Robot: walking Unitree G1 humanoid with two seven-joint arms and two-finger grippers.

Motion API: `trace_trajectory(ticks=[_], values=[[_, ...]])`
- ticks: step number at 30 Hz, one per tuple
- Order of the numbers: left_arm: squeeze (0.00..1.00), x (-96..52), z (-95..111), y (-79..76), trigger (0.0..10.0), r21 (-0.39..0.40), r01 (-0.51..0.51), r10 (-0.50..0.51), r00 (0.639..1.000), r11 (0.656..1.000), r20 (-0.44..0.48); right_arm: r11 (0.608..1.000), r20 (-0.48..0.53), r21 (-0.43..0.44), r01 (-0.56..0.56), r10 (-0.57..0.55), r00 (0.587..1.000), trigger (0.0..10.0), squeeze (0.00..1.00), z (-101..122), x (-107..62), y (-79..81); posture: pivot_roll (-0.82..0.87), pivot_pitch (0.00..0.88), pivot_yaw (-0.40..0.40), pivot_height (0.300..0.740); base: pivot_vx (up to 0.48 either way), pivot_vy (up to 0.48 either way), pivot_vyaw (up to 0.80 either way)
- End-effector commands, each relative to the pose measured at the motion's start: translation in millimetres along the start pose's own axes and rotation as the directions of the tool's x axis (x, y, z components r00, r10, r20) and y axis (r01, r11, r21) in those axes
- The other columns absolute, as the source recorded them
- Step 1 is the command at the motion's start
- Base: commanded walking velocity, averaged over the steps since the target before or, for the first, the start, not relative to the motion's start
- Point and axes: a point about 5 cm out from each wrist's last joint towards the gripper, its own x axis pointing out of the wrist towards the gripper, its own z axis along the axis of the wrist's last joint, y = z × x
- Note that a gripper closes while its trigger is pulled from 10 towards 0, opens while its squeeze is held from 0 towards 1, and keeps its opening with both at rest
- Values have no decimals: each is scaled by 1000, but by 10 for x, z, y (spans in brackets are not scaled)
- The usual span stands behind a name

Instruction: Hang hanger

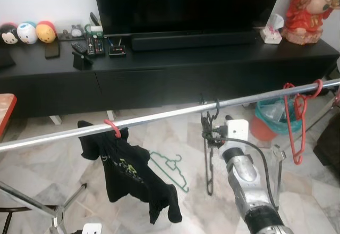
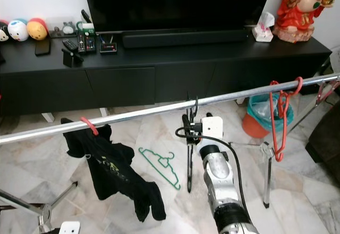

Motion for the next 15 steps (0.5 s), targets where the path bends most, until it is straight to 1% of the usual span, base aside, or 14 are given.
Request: trace_trajectory(ticks=[1, 4, 5, 7, 8, 10, 11, 12, 13, 15], values=[[0, -24, -95, -36, 10000, 24, 17, -16, 999, 1000, -31, 1000, 29, -4, -8, 8, 1000, 10000, 1000, 36, -45, 0, 5, 58, -33, 740, 0, 0, 0], [0, -21, -87, -45, 10000, 24, 19, -18, 999, 1000, -31, 1000, 31, -13, -4, 5, 1000, 10000, 1000, 18, -121, -8, 5, 57, -34, 740, 0, 0, 0], [0, -17, -80, -50, 10000, 24, 20, -20, 999, 999, -31, 1000, 21, -25, 13, -13, 1000, 10000, 1000, -7, -168, -35, 3, 58, -34, 740, 0, 0, 0], [0, -16, -76, -52, 10000, 25, 21, -20, 999, 999, -31, 999, 20, -28, 21, -20, 1000, 10000, 1000, -13, -185, -45, 3, 58, -34, 740, 0, 0, 0], [0, -12, -66, -55, 10000, 25, 21, -20, 999, 999, -30, 998, 5, -37, 51, -51, 999, 10000, 1000, -36, -213, -82, 1, 58, -34, 740, 0, 0, 0], [0, -3, -39, -60, 10000, 25, 22, -21, 999, 999, -28, 985, -40, -19, 173, -174, 984, 10000, 1000, -122, -275, -229, 1, 57, -34, 740, 0, 0, 0], [0, -3, -39, -60, 10000, 25, 22, -21, 999, 999, -28, 985, -40, -19, 173, -174, 984, 10000, 1000, -122, -275, -229, 1, 57, -34, 740, 0, 0, 0], [0, 1, -26, -62, 10000, 25, 23, -22, 999, 999, -26, 969, -62, -8, 246, -246, 967, 10000, 90, -166, -301, -322, 0, 58, -34, 740, 0, 0, 0], [0, 3, -20, -63, 10000, 25, 23, -22, 999, 999, -25, 952, -84, 4, 307, -306, 948, 10000, 0, -203, -320, -403, 0, 57, -33, 740, 0, 0, 0], [0, 5, -14, -66, 10000, 25, 23, -23, 999, 999, -24, 915, -144, 25, 402, -394, 908, 10000, 0, -289, -356, -542, 1, 56, -35, 740, 0, 0, 0]])
